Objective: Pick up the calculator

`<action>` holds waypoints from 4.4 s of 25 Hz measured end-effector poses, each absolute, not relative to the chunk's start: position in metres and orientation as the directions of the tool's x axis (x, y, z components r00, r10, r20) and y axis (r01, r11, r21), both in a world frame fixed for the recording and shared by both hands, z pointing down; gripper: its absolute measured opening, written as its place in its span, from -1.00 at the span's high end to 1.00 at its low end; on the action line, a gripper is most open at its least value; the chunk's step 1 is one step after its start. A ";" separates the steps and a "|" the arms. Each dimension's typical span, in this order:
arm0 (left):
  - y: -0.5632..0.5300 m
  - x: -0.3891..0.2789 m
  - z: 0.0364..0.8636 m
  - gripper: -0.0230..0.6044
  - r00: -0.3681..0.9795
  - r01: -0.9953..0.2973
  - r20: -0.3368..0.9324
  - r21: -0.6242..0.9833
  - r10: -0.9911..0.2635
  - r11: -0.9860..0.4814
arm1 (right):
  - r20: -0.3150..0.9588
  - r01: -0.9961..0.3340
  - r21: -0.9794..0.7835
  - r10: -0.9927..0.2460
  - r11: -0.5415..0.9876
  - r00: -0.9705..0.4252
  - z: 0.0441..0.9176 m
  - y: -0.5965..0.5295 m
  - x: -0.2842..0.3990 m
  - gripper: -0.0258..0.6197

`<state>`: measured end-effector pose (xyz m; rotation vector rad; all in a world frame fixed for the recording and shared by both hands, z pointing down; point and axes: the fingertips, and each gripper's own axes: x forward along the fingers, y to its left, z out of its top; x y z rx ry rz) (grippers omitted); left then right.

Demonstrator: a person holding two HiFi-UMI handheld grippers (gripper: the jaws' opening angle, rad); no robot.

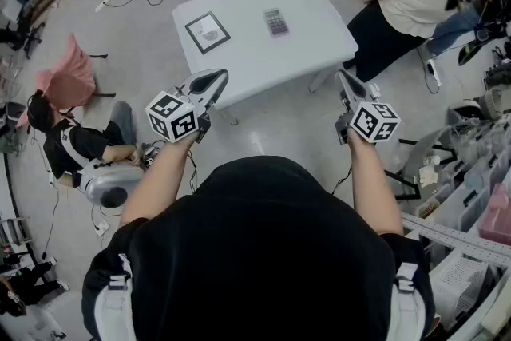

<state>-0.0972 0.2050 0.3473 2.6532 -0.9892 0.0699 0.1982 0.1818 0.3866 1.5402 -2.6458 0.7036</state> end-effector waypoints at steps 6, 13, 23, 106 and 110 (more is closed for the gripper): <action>0.203 -0.075 0.352 0.87 0.759 -0.646 0.154 0.297 -0.632 -0.703 | 0.231 -0.822 -0.394 -0.821 0.411 -0.521 0.399 0.182 0.221 0.91; 0.207 -0.055 0.357 0.87 0.745 -0.661 0.164 0.303 -0.646 -0.686 | 0.201 -0.795 -0.426 -0.812 0.431 -0.548 0.404 0.181 0.240 0.90; 0.213 -0.030 0.360 0.87 0.728 -0.680 0.168 0.300 -0.664 -0.669 | 0.220 -0.786 -0.418 -0.788 0.456 -0.575 0.409 0.185 0.257 0.87; -0.090 -0.102 0.430 0.87 0.834 -0.549 0.229 0.448 -0.502 -0.706 | 0.313 -0.784 -0.481 -0.758 0.393 -0.572 0.425 -0.081 0.134 0.32; -0.096 -0.110 0.433 0.87 0.831 -0.552 0.226 0.449 -0.509 -0.702 | 0.321 -0.782 -0.479 -0.750 0.398 -0.578 0.427 -0.085 0.127 0.32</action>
